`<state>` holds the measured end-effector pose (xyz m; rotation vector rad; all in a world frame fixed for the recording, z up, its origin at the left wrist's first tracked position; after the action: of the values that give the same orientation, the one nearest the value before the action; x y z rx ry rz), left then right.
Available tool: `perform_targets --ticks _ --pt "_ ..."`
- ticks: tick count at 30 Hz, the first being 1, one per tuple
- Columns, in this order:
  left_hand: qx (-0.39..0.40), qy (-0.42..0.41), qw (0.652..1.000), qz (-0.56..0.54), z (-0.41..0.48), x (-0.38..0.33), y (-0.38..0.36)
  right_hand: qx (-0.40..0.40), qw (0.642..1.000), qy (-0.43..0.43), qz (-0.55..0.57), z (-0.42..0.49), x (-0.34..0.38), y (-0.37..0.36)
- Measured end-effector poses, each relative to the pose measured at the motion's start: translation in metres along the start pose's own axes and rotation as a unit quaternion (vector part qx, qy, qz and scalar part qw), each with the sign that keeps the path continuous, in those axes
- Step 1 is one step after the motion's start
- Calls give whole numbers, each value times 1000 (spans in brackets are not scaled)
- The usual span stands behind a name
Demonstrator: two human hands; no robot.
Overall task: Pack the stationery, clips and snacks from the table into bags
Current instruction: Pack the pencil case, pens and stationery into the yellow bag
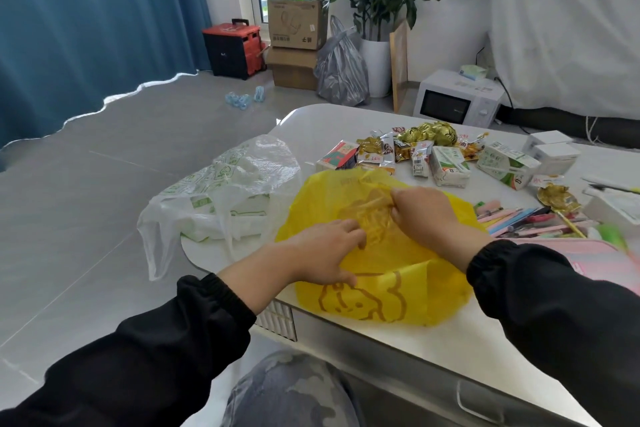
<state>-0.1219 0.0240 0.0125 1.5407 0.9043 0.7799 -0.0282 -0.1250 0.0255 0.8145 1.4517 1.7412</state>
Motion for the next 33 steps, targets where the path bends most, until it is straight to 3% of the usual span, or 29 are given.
perform_targets --ticks 4,7,11,14,16,17,21,25,28,33 --pt "43 79 995 -53 1 5 5 -47 997 21 -51 8 -1 7" --pt "79 23 996 -17 -5 -10 13 -108 993 38 -39 8 -3 20" --pt "171 -21 985 -20 -15 -33 17 -73 995 -40 -54 12 -15 14" --pt "72 44 993 -79 -3 -15 27 -68 997 -33 -18 5 -8 0" --pt "8 59 998 -31 8 0 24 -43 999 -1 4 -2 1 -4" --pt "13 58 998 10 14 4 18 -17 1000 18 2 -5 4 -4" --pt "151 96 976 122 21 9 -15 179 982 62 -14 -25 8 -14" --pt "209 151 957 132 18 18 -28 340 919 119 -163 -48 -1 -26" --pt "244 190 939 151 13 20 -29 330 907 118 -234 -50 -19 -22" --pt "210 237 933 169 6 15 -13 232 960 106 -115 -38 -20 -23"
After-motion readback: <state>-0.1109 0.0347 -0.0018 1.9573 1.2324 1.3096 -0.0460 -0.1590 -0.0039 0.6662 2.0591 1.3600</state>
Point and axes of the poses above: each hand's wrist, its own z-axis towards the middle knuckle, its own y-axis out of the back of the hand, x = y × z, the point moved 3 cm from there along z, towards the middle knuckle, and after that the axes turned 7 degrees about z, right-handed, at the moved point
